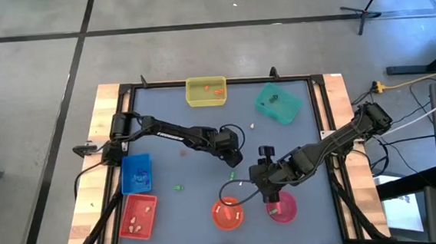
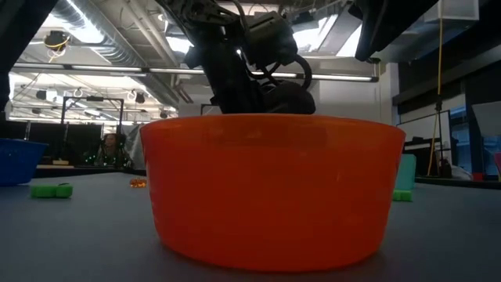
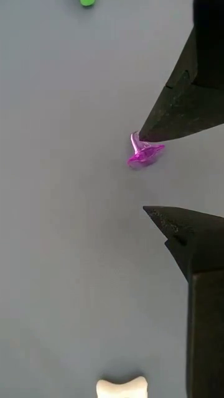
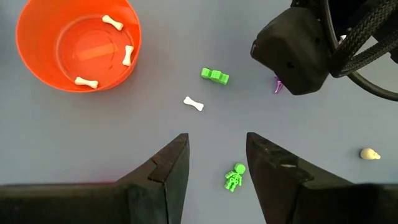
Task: Sort Halloween decoration
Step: Put the purple witch hat toy into the blue bin
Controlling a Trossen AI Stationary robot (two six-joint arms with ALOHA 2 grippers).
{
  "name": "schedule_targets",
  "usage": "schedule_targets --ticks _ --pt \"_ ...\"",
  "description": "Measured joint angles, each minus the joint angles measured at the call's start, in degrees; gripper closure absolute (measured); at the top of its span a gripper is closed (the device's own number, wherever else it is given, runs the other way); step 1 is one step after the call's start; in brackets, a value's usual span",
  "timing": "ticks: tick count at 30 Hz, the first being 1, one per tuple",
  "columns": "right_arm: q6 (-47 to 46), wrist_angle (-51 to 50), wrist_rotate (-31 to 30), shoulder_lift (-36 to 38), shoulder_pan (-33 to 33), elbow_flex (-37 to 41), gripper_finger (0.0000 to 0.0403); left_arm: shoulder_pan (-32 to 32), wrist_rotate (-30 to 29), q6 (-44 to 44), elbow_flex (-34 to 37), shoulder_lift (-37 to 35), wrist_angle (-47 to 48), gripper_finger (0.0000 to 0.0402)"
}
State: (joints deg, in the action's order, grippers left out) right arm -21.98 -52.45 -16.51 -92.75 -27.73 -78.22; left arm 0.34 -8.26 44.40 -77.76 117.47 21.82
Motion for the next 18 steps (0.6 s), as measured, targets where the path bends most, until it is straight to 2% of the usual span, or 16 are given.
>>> schedule_targets --ticks 18 --pt "0.00 0.00 0.00 0.00 0.00 0.00 0.0244 0.02 -0.24 0.00 0.01 0.46 0.04 0.0239"
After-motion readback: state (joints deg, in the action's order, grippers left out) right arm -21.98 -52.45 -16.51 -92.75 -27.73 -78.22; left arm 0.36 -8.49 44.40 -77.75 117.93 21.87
